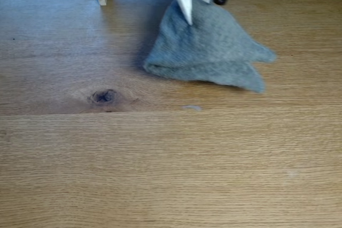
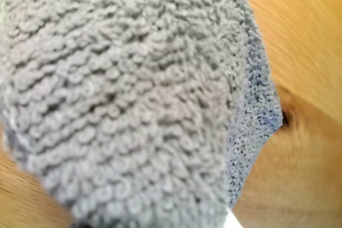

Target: Clean the area in front of the robot

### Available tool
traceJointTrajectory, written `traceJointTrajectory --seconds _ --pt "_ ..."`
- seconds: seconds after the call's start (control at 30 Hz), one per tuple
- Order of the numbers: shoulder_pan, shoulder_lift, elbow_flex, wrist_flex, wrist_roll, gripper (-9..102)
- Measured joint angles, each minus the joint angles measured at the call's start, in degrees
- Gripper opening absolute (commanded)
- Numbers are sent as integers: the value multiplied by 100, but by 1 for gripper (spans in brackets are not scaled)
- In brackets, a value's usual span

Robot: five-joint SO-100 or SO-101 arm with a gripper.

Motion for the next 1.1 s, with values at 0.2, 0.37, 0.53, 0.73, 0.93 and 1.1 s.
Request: traceJointTrajectory --seconds 0.2,0.37,0.53,0.73,0.93,1.1 --pt "-62 -1327 0 -1494 -404 0" --pt "-62 -2312 0 -2900 -396 0" --pt "-97 -2962 -18 -3612 -536 0" --pt "-299 -3691 -70 -4298 -1239 0" --pt "-483 -3981 -70 -4693 -1802 0" --pt "-554 -4043 -79 -4948 -2153 0"
